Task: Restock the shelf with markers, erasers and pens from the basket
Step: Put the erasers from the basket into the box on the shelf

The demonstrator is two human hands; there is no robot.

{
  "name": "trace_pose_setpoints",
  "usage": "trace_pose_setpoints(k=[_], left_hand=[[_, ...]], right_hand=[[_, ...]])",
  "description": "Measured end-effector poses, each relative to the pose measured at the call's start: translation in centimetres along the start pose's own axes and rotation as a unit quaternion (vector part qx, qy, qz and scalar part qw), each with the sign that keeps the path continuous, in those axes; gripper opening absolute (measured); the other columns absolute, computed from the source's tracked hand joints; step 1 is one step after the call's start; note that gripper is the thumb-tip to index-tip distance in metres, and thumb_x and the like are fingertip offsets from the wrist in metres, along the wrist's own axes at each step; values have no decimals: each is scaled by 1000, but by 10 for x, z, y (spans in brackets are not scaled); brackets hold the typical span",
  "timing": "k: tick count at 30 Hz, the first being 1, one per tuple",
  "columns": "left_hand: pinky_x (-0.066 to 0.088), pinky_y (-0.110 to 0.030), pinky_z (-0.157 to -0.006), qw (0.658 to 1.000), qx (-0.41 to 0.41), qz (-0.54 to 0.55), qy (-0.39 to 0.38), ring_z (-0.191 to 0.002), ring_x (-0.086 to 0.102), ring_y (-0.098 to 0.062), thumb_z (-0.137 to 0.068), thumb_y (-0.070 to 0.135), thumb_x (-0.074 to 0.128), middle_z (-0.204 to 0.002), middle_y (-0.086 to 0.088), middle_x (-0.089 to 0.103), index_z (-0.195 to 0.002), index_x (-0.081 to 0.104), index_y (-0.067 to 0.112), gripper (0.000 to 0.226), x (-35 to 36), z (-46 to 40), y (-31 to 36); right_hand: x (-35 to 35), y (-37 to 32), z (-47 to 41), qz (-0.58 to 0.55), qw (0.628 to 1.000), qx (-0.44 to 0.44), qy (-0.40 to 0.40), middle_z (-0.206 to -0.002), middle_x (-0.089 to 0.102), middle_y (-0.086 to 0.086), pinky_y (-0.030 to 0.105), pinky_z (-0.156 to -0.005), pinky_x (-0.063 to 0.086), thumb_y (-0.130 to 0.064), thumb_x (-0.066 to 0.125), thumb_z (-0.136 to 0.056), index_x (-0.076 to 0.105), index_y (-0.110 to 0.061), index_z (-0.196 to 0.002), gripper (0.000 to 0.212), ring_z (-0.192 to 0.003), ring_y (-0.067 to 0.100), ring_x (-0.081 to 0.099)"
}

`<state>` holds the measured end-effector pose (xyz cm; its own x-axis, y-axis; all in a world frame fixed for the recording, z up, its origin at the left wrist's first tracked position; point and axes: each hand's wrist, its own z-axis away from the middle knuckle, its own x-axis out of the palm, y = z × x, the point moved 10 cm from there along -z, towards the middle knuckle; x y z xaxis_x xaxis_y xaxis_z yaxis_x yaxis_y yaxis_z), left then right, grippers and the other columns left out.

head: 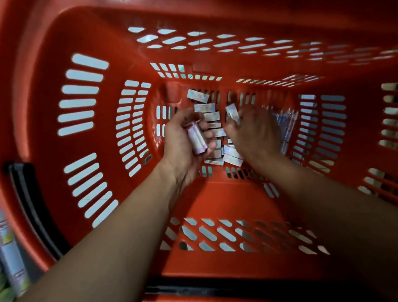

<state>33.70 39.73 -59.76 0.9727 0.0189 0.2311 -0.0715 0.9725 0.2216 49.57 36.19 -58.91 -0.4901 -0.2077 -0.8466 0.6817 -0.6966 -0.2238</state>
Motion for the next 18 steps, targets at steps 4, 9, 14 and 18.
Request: trace_pose_setpoints(k=[4, 9, 14, 18], left_hand=[[44, -34, -62, 999, 21, 28, 11, -70, 57, -26, -93, 38, 57, -82, -10, 59, -86, 65, 10, 29, 4, -1, 6], [52, -26, -52, 998, 0, 31, -46, -53, 61, -18, -92, 41, 65, -67, -3, 60, -68, 71, 15, 36, 15, 6, 3], [40, -23, -49, 999, -15, -33, -20, -59, 50, -22, -93, 26, 58, -69, -10, 54, -82, 58, 11, 18, 8, 6, 0], [30, -19, -35, 1000, 9, -4, 2, -51, 44, -11, -96, 16, 54, -62, 1, 49, -88, 57, 9, 11, 7, 5, 8]], right_hand=[[-38, -30, 32, -167, 985, -15, 26, -83, 70, -4, 28, -67, 50, -35, 67, -83, 69, -22, -88, 14, -76, 16, 64], [-49, -70, 71, -203, 975, -87, -30, -92, 66, -4, 35, -76, 55, -30, 69, -90, 70, -19, -99, 15, -80, 14, 63], [-63, -44, 52, -223, 973, -42, 46, -85, 68, -1, 30, -69, 47, -23, 61, -91, 69, -18, -90, 10, -77, 18, 63], [-15, -28, 17, -92, 994, -37, -53, -101, 68, 7, 32, -76, 46, -21, 57, -93, 69, -17, -104, 16, -96, 27, 64]])
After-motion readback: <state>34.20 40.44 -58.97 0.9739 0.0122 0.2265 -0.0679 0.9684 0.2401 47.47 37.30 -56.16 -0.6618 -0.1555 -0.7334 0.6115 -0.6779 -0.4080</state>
